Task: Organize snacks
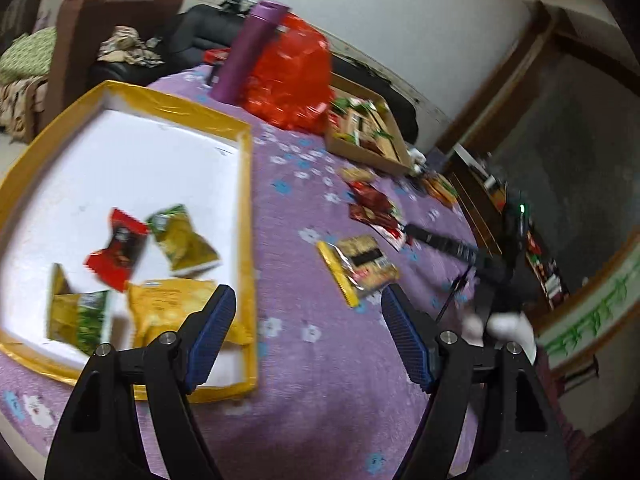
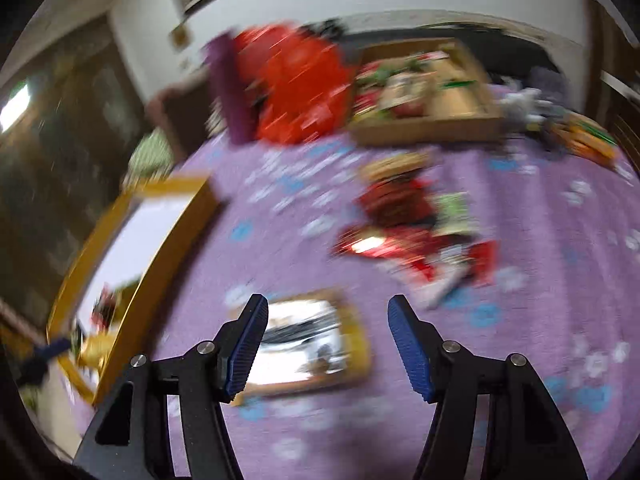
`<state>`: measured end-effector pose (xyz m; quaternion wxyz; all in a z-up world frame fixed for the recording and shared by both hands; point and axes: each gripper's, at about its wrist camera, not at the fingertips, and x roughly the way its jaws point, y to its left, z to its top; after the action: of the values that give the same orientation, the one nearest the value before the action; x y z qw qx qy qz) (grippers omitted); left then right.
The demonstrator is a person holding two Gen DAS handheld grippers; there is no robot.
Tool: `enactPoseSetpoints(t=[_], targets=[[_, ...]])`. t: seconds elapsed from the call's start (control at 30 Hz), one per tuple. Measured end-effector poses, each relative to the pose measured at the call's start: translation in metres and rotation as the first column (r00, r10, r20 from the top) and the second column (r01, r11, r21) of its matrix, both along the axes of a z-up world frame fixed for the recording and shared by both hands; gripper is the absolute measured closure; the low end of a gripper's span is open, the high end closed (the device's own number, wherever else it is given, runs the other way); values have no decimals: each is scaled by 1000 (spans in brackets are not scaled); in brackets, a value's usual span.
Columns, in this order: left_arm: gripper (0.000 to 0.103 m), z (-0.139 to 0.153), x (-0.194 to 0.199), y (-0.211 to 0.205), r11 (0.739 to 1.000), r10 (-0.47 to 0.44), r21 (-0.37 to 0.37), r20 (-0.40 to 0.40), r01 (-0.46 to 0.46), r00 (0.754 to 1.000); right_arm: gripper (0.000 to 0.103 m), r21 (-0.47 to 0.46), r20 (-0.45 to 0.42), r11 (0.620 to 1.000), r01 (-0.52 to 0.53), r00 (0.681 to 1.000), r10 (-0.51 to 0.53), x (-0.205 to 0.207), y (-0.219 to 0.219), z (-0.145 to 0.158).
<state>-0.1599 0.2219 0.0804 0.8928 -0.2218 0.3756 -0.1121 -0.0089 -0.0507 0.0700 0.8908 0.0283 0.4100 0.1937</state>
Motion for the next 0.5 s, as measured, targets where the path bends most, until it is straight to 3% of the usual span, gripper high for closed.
enactPoseSetpoints(t=[0.17,0.4,0.5], targets=[[28,-5,7,-22,999,-44,13,-30,45,999,39,-29,-3,998,55,998,-55,36,-33,-5],[28,-4,10,-40,996,-72,52,-47,75,996,39,-65,5,997,-43,999,44,75,-1,-18],[28,-6,13,-42,996,-72,56,-62,75,996,39,-61,-45,996,-62,997,59,98,13,-29]])
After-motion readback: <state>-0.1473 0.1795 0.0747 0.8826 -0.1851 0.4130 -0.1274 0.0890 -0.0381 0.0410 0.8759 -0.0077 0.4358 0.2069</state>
